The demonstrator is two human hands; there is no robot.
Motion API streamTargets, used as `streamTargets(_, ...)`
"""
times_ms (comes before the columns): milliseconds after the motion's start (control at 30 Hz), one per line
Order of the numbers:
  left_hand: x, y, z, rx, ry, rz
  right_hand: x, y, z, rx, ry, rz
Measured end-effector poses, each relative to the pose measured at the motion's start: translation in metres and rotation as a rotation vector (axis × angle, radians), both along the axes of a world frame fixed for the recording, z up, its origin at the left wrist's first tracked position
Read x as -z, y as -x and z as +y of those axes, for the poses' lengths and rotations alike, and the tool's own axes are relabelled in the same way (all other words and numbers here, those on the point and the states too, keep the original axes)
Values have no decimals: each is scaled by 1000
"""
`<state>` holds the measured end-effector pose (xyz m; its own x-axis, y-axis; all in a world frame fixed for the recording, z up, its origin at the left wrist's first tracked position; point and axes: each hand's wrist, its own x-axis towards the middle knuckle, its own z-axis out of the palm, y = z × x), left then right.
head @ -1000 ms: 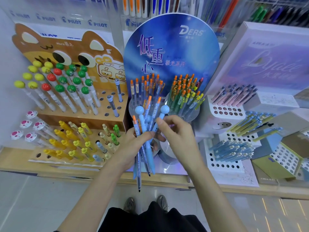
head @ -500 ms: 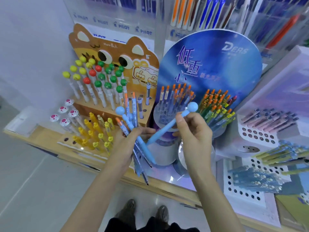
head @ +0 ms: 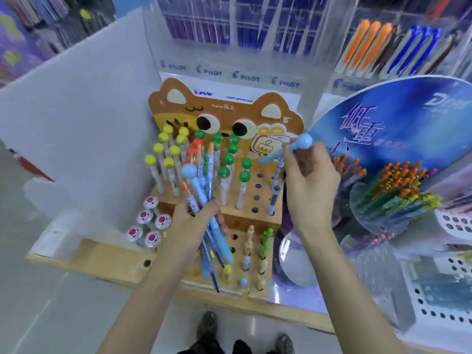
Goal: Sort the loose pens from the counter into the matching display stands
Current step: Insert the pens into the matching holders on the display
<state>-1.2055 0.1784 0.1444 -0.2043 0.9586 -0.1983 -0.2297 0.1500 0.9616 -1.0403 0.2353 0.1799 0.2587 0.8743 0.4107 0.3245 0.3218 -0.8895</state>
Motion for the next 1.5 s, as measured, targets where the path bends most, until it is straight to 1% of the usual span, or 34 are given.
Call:
streamTargets(100,1,14,10,117,-13,11,8,9,18,93,66,-190)
streamTargets(233,3,21,20,239,-21,19,23,9,36,131,223,-478)
streamTargets(300,3,22,23,285,-28,26,27,9,41,180,253,-559)
streamTargets(433,2,23,26,289,-15,-24,26,11,48,198,260,-618)
streamTargets(567,-1,23,28,291,-4,-47,27,13,50,206,235,-630)
streamTargets(767,-2,23,29,292,0,-46,32,15,51,184,286,-624)
streamTargets(900,-1,22,30,291,-2,-69,30,15,56,167,346,-556)
streamTargets(967,-1,22,31,301,-12,-44,28,15,60,180,400,-627)
streamTargets(1100,0,21,33,286,-14,-43,23,21,64,176,497,-858)
streamTargets(1133,-1,20,33,286,-18,-55,22,21,64,163,511,-881)
streamTargets(1200,-2,19,34,293,-24,-66,20,20,62,115,519,-859)
streamTargets(1300,-3,17,35,301,-32,-63,17,13,52,76,458,-763)
streamTargets(1400,-3,14,36,292,-25,-74,15,9,44,34,323,-680)
streamTargets(1433,-3,13,36,287,-21,-80,15,8,43,-20,267,-678)
streamTargets(1500,-4,12,35,287,-24,-85,16,10,44,-143,211,-759)
